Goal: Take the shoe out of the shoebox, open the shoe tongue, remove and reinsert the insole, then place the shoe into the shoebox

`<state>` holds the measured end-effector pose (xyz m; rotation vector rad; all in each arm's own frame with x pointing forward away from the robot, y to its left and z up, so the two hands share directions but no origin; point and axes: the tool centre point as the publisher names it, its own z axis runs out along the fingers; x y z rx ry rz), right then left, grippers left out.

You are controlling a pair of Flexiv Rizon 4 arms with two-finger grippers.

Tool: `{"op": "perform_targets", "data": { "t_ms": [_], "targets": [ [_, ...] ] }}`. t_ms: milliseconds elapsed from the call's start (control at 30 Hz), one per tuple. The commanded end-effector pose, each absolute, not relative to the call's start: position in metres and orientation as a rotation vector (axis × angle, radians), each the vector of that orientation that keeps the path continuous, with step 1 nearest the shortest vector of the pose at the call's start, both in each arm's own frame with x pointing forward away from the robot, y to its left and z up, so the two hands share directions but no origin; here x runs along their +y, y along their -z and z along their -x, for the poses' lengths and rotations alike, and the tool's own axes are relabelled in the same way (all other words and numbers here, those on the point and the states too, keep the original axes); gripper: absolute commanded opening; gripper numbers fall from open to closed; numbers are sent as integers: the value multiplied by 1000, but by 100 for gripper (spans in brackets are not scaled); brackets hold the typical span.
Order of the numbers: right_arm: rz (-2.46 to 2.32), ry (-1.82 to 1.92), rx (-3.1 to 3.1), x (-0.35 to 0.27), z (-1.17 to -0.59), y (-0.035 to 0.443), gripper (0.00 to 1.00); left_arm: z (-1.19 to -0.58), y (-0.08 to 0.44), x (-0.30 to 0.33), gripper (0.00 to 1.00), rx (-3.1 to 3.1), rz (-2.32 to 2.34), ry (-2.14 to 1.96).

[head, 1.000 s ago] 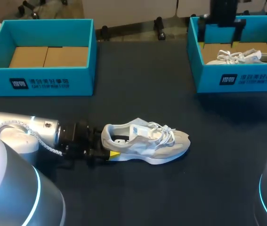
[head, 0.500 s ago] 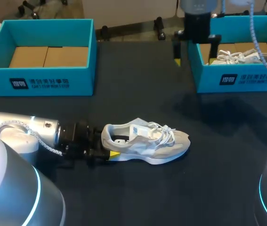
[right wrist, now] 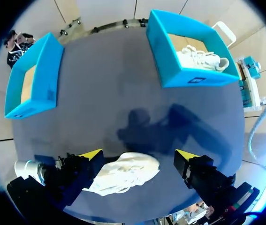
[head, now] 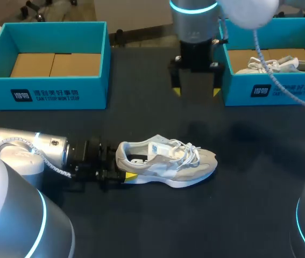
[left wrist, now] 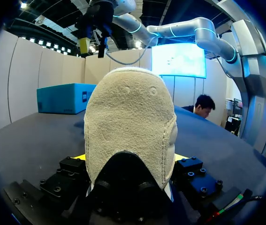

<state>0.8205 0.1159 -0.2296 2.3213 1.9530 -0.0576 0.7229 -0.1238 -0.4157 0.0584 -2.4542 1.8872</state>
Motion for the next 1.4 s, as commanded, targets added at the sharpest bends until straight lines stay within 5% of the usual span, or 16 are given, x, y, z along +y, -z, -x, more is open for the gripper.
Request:
{"op": "perform_targets", "data": {
  "t_ms": [33, 600, 1400],
  "targets": [
    [-2316, 24, 1932, 133, -800, 232, 100, -723, 416, -124, 0, -2456, -60, -1888],
    [-2186, 94, 2095, 207, -750, 261, 100, -723, 416, -124, 0, -2456, -60, -1888],
    [-2283, -113, 2000, 204, -730, 265, 100, -723, 416, -124, 0, -2456, -60, -1888]
  ]
}}
